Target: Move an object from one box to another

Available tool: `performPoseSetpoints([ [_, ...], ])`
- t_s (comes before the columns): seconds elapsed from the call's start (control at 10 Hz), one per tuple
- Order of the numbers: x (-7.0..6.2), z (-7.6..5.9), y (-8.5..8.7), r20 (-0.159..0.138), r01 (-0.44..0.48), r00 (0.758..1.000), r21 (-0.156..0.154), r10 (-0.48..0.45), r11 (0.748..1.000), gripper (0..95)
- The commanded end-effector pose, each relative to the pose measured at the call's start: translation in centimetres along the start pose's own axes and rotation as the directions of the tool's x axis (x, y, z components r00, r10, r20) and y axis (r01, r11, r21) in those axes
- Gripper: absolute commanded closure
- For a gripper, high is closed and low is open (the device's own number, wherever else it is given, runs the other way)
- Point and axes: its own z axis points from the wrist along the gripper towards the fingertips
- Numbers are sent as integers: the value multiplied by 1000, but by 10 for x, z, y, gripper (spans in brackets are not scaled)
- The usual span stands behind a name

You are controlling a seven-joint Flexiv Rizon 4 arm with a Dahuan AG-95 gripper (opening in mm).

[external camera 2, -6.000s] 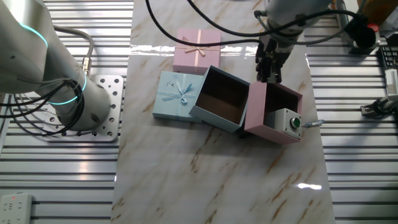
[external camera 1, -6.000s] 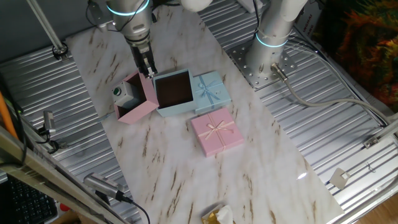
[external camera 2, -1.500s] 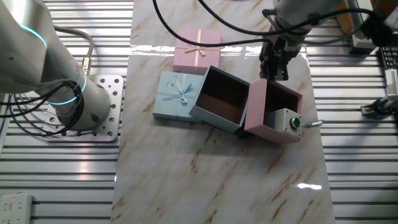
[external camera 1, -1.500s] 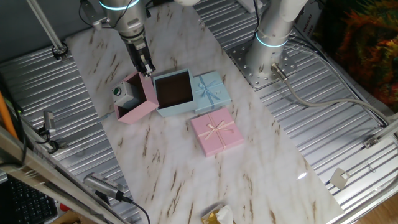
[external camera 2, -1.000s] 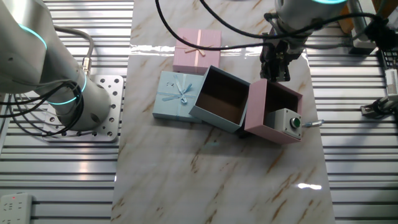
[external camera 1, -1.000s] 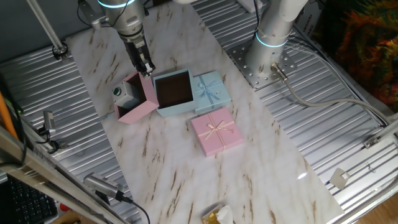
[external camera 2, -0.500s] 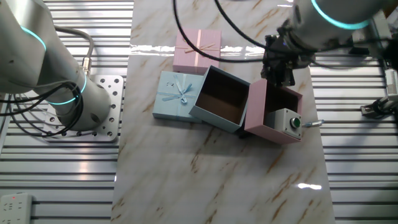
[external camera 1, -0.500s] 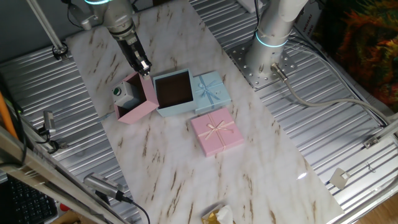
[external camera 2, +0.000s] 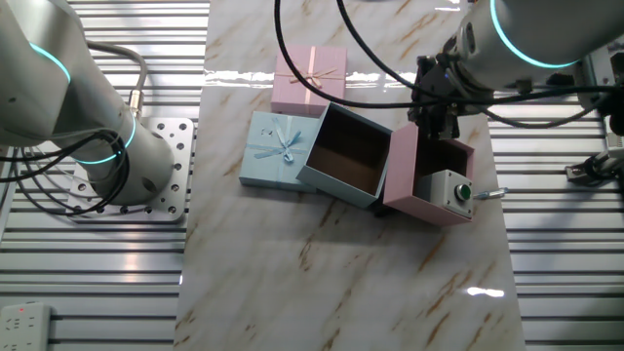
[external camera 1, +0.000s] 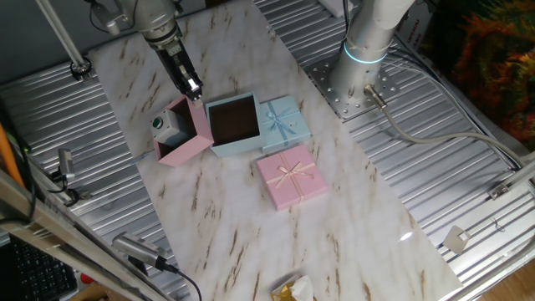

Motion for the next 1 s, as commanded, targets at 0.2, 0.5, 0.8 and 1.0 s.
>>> performPoseSetpoints([
  [0.2, 0, 0, 0, -1, 8, 1000, -5, -8, 1000, 950],
  [0.5, -7, 4, -9, -10, 46, 999, -11, -46, 999, 950],
  [0.8, -14, 9, -21, -21, 76, 997, -11, -76, 997, 950],
  [1.0, -20, 15, -31, -44, 95, 994, -13, -96, 995, 950],
])
